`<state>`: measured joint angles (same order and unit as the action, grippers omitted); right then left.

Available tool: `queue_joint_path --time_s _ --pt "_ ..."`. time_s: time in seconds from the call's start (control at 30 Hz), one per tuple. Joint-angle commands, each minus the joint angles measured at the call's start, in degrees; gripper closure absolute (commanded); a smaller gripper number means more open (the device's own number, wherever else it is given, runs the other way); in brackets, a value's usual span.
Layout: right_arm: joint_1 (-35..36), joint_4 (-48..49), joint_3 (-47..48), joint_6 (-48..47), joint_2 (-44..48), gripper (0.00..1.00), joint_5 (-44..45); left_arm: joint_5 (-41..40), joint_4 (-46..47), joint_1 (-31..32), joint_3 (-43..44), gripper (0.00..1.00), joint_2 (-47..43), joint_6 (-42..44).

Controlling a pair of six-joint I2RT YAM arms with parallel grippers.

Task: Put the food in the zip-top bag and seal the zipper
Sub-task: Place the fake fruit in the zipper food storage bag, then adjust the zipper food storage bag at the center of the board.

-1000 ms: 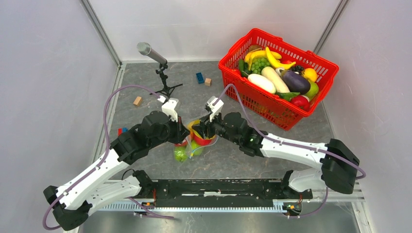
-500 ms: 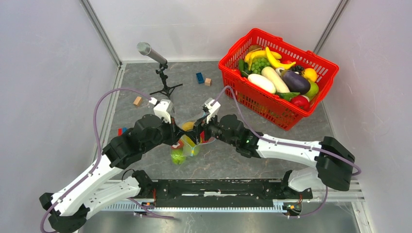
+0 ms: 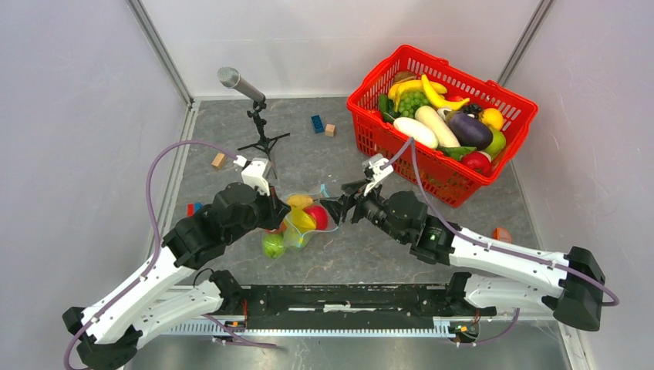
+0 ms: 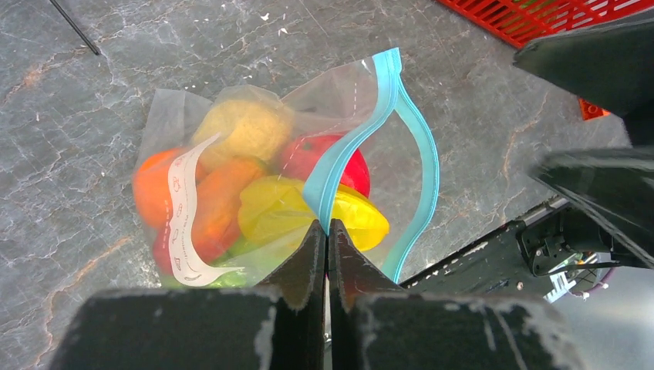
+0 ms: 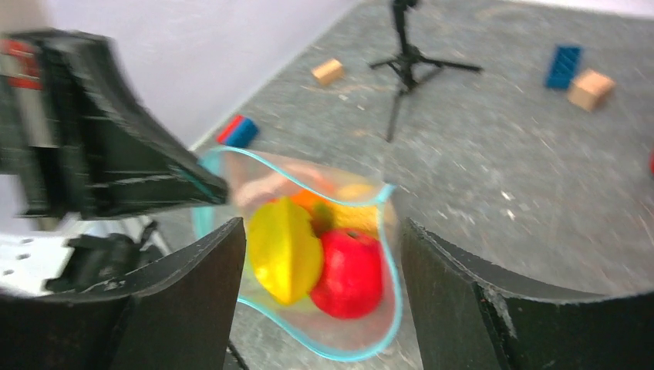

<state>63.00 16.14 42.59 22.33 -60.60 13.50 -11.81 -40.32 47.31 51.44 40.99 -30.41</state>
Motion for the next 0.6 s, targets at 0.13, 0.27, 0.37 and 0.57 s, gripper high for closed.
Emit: queue_joint_path --time_s 0.13,0.27,0.37,0.57 --pt "0.10 -5.57 -4.50 6.88 -3.03 0.25 3.60 -0.69 4.25 -0.29 0.02 0.97 0.35 -1.91" --pt "0.11 -5.66 -4.48 9.35 -6.87 0.33 3.67 -0.20 4.28 -0.29 0.44 0.97 0.88 -1.81" --pt "0.09 -5.54 -4.88 10.14 -8.01 0.41 5.27 -0.14 4.28 -0.29 0.25 0.97 0.71 -1.92" --pt "0.10 -5.60 -4.56 9.48 -9.58 0.58 5.47 -0.19 4.07 -0.29 0.24 0.97 0.19 -2.17"
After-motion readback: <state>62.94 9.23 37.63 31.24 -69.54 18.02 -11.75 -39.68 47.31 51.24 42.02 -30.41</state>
